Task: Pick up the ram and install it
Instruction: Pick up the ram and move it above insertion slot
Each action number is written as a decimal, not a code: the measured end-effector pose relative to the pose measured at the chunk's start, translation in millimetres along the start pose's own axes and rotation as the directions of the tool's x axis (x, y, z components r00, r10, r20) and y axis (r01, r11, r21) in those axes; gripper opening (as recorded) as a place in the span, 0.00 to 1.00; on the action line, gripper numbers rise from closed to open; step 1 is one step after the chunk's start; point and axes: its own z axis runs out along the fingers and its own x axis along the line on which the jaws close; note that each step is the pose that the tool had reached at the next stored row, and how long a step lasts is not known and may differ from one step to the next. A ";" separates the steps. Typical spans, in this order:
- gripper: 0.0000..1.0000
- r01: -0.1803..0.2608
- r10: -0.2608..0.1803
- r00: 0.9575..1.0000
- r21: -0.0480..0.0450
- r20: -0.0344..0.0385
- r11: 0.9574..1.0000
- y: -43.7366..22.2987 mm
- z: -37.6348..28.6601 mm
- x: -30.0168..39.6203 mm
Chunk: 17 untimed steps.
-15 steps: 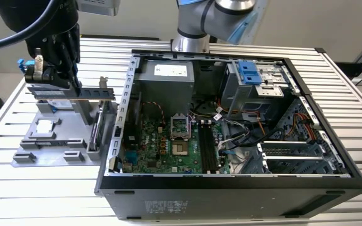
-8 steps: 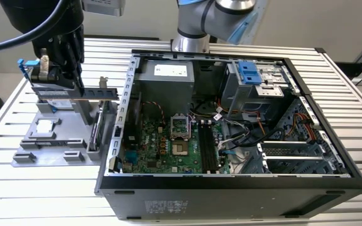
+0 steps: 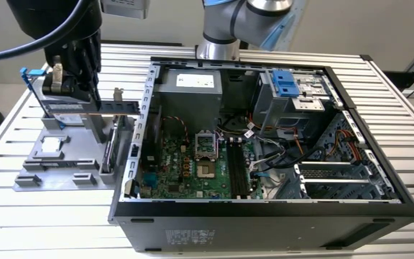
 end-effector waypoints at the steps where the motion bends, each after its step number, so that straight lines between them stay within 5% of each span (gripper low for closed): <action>1: 0.00 0.000 0.000 1.000 0.000 0.000 1.000 0.8 -0.1 0.0; 17: 0.00 0.000 0.000 1.000 0.000 0.000 1.000 14.7 -0.9 0.0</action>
